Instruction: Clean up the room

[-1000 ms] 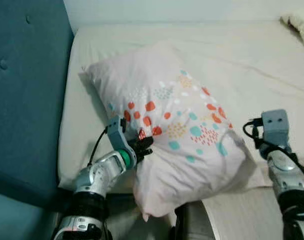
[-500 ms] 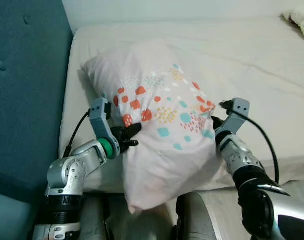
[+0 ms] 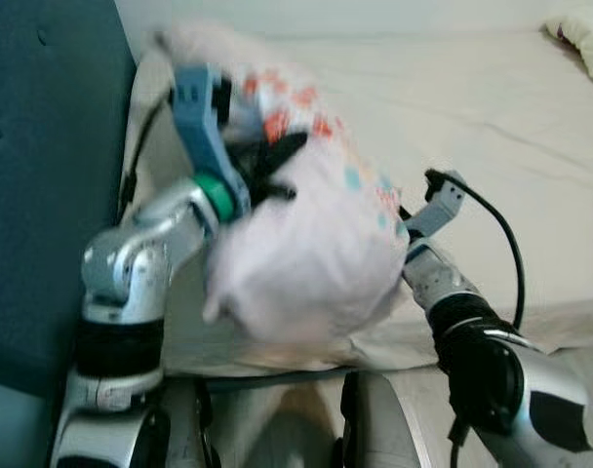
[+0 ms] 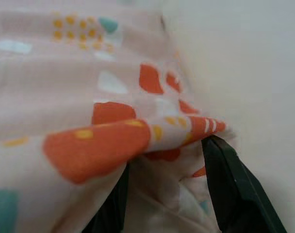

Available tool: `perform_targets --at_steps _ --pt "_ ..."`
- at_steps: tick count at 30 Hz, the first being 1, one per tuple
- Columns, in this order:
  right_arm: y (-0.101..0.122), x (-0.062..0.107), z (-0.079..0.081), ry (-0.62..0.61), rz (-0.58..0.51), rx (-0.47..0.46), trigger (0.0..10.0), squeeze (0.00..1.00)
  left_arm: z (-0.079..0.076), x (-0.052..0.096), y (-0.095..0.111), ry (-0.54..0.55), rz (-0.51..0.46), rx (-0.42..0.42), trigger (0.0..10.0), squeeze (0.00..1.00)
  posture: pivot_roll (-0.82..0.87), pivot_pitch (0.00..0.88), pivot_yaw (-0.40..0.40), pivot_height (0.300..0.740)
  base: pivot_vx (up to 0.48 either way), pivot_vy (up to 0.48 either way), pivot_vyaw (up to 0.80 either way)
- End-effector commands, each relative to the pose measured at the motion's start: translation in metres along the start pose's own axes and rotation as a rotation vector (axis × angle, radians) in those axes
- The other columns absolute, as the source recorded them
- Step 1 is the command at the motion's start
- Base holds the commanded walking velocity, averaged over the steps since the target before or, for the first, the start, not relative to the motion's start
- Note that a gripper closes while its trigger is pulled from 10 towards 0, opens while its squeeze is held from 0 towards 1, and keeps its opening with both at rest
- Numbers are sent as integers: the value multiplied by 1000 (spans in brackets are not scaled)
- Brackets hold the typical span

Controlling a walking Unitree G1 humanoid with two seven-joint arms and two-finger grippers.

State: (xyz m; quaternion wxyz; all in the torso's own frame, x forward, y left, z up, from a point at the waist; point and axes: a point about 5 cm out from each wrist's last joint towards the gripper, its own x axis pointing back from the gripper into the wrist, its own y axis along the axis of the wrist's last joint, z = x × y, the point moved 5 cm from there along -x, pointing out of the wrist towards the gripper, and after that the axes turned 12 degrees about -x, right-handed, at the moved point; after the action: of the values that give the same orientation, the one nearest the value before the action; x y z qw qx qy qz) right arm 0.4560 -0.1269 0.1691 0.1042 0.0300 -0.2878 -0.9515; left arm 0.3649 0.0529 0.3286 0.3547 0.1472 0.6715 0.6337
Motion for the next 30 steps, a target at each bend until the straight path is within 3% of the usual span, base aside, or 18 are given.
perform_targets --at_steps 1,5,8,9,12,13,16,18,19,20,22,24,26,27,28,30 --pt "20 -8 28 60 -78 -19 10000 0 -5 -2 13 -29 -55 -56 0 0 61 82 49 586 0 0 0" --pt "36 -12 47 90 -121 15 10000 0 9 -1 19 46 -58 -109 0 0 69 83 44 586 0 0 0" --pt "48 -17 66 113 -138 37 10000 0 31 6 10 162 22 -267 0 0 78 84 33 586 0 0 0" --pt "44 -18 72 124 -122 50 10000 0 39 8 -1 191 73 -360 0 0 83 86 26 586 0 0 0" --pt "23 -21 81 154 -58 89 10000 0 51 10 -23 224 164 -538 0 0 85 90 21 586 0 0 0" --pt "14 -21 81 162 -31 105 10000 0 54 9 -28 236 188 -587 0 0 84 92 21 586 0 0 0" --pt "4 -21 81 167 -6 110 10000 0 57 7 -33 247 203 -621 0 0 82 93 21 586 0 0 0" --pt "-25 -19 73 157 72 142 10000 0 68 2 -41 289 261 -823 0 0 84 94 22 586 0 0 0" --pt "-36 -17 69 153 100 153 10000 0 71 0 -43 301 278 -891 0 0 84 94 22 586 0 0 0" --pt "-36 -17 69 153 100 153 10000 0 71 0 -43 301 278 -891 0 0 84 94 22 586 0 0 0" --pt "-55 -14 63 158 155 180 10000 0 82 -3 -42 347 305 -1084 0 0 85 95 25 586 0 0 0" --pt "-55 -14 63 158 155 180 10000 0 82 -3 -42 347 305 -1084 0 0 85 95 25 586 0 0 0" --pt "-65 -10 64 205 179 176 10000 0 102 -4 -36 427 342 -1306 0 0 72 98 27 586 0 0 0" --pt "-65 -10 64 205 179 176 10000 0 102 -4 -36 427 342 -1306 0 0 72 98 27 586 0 0 0" --pt "-65 -10 66 231 179 164 10000 0 109 -4 -33 447 359 -1374 0 0 70 98 27 586 0 0 0" --pt "-62 -9 69 267 168 144 10000 0 117 -4 -31 460 384 -1419 0 0 65 102 28 586 0 0 0"
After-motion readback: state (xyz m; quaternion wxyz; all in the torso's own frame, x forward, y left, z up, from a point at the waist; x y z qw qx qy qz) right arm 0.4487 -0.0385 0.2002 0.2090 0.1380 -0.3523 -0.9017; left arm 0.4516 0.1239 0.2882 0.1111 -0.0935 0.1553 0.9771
